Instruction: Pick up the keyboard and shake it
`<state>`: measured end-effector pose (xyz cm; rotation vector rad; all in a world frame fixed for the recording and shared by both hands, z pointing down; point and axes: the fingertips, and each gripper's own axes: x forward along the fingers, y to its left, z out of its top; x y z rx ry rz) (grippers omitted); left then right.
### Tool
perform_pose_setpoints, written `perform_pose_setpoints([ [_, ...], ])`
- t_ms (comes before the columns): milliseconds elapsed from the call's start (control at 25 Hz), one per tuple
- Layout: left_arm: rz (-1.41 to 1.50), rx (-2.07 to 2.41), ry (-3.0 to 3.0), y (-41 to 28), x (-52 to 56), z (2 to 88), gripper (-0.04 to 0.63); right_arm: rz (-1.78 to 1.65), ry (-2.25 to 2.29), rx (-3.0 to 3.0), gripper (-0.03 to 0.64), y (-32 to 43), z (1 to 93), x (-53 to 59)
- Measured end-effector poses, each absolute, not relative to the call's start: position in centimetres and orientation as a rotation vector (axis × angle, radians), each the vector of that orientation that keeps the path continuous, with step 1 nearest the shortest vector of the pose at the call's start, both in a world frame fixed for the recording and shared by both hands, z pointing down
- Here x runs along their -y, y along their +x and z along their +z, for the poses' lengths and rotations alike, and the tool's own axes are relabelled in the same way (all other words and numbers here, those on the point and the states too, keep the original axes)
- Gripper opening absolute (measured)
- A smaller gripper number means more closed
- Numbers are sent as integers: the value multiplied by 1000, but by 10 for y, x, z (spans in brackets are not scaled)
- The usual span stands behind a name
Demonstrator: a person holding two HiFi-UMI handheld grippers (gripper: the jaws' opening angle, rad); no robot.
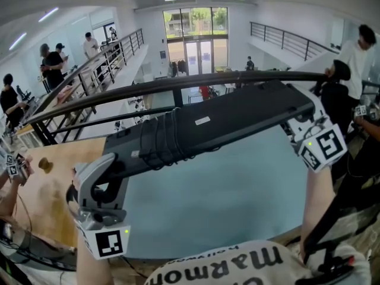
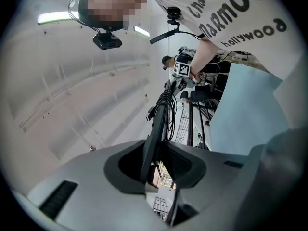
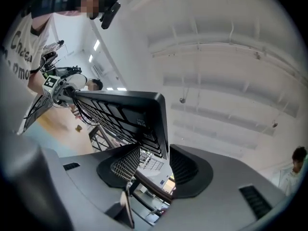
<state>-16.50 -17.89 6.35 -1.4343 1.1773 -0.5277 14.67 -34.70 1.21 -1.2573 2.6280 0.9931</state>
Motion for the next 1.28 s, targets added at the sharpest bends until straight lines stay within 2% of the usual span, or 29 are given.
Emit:
perform_pose_setpoints([
  [440, -561, -1125, -1359, -161, 180, 56, 103, 1108, -1330, -2641, 195, 147, 24, 351],
  [880, -570, -1104, -1189, -139, 168, 8, 106, 1199, -1347, -2424, 189, 178, -15, 318],
  [1280, -605, -1124, -1321, -166, 188, 46, 112, 1148, -1387, -2514, 189, 156, 29, 334],
])
